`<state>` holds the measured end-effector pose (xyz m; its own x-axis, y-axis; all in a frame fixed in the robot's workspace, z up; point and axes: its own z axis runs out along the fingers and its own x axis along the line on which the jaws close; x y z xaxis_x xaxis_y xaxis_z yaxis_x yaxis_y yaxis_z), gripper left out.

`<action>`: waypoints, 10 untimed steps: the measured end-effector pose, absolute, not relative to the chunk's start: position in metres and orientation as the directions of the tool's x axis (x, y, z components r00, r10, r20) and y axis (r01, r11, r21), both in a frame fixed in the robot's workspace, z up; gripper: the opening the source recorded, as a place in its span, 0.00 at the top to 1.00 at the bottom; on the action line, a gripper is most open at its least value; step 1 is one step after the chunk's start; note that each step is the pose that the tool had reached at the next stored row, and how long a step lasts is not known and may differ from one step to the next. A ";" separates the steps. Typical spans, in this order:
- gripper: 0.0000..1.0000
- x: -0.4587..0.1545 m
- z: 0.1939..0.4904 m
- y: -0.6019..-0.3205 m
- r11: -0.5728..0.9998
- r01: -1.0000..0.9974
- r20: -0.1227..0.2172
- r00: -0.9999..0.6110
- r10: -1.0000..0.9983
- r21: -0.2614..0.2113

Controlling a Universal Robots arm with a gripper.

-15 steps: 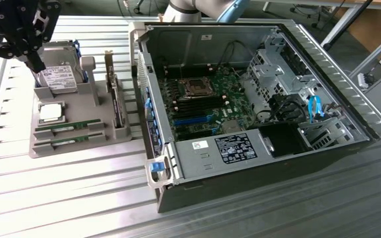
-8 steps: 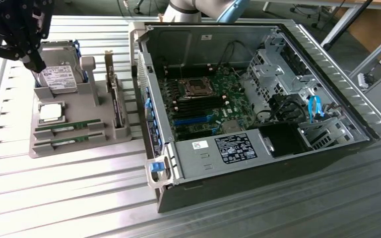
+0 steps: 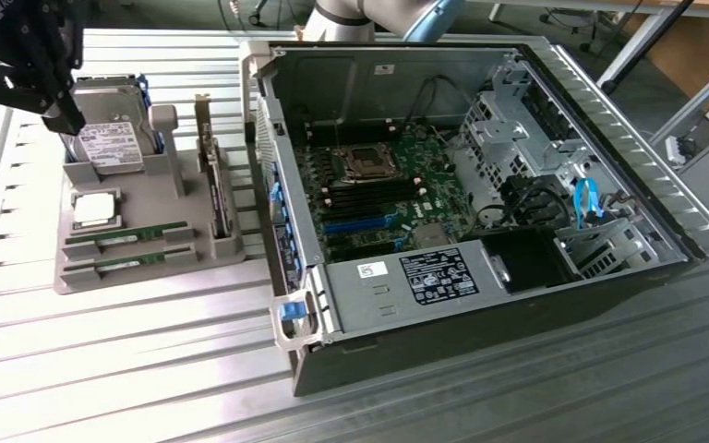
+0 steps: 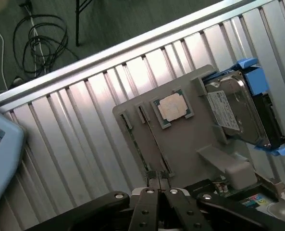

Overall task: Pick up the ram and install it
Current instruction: 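Pick up the ram and move it above insertion slot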

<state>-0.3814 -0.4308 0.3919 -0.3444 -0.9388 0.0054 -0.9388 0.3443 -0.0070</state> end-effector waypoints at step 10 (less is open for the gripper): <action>0.91 -0.381 0.391 -0.431 0.103 -0.995 0.007 -0.103 -0.995 -0.008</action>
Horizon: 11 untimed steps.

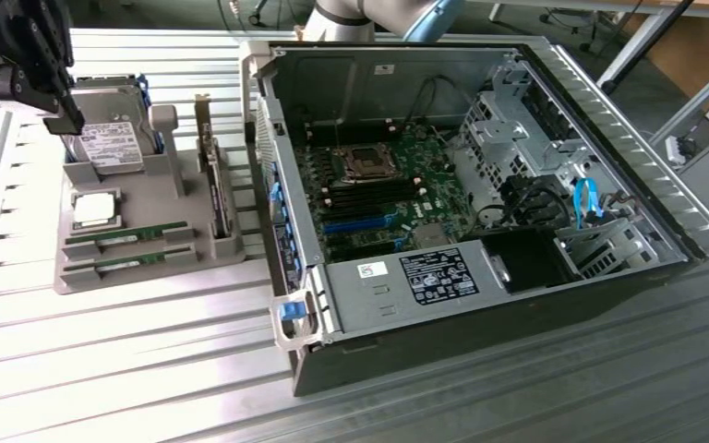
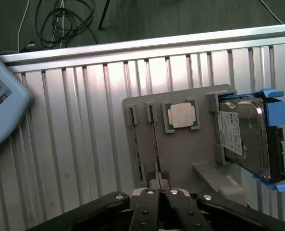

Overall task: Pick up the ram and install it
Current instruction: 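Pick up the ram and move it above insertion slot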

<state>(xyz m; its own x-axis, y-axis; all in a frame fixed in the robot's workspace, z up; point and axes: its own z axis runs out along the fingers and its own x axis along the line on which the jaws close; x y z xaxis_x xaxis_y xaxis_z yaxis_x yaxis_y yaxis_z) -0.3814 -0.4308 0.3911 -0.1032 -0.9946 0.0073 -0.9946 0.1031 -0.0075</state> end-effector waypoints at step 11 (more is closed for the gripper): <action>0.65 -0.379 0.386 -0.440 0.102 -0.995 0.007 -0.102 -0.995 -0.006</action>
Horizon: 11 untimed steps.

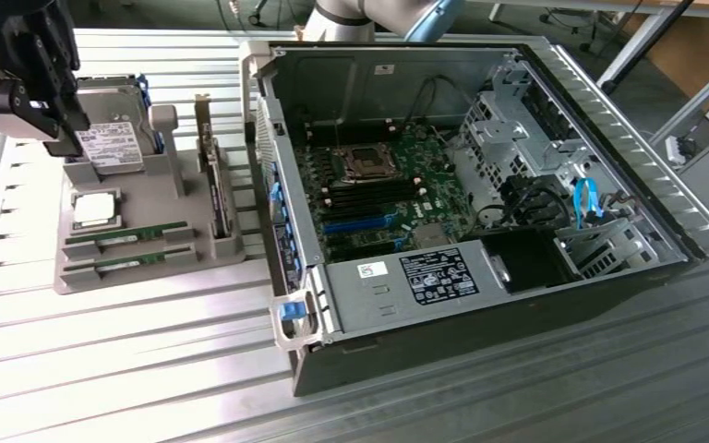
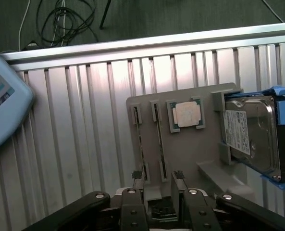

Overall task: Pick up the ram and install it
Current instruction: 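Pick up the ram and move it above insertion slot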

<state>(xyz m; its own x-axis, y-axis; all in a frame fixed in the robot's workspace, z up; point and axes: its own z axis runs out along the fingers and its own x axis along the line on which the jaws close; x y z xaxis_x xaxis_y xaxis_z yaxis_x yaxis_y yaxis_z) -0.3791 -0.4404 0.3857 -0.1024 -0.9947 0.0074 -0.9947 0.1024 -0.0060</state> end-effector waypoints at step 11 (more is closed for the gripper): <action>0.65 -0.367 0.377 -0.453 0.084 -0.996 0.012 -0.084 -0.996 -0.001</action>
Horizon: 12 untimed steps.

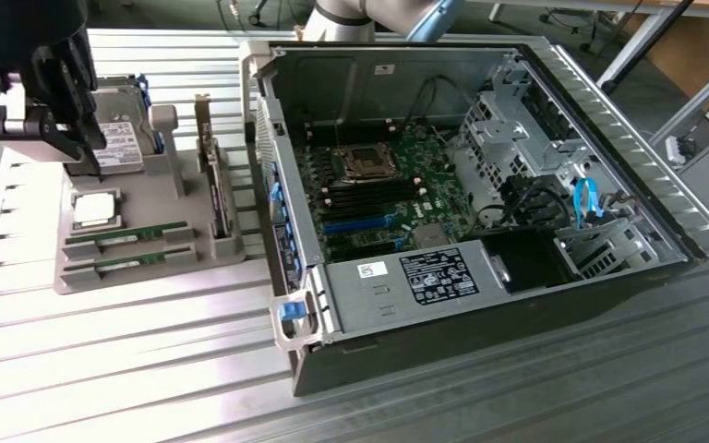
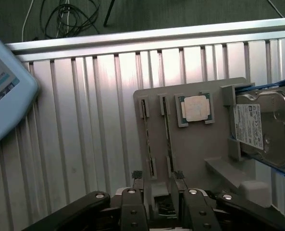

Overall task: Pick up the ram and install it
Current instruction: 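Pick up the ram and move it above insertion slot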

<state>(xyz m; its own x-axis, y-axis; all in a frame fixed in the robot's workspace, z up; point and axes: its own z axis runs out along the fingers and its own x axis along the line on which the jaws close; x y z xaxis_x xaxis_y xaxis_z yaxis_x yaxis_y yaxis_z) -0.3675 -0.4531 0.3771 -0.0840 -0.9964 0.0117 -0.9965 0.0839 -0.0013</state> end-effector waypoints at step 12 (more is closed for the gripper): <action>0.65 -0.367 0.362 -0.463 0.056 -0.998 0.013 -0.056 -0.998 -0.001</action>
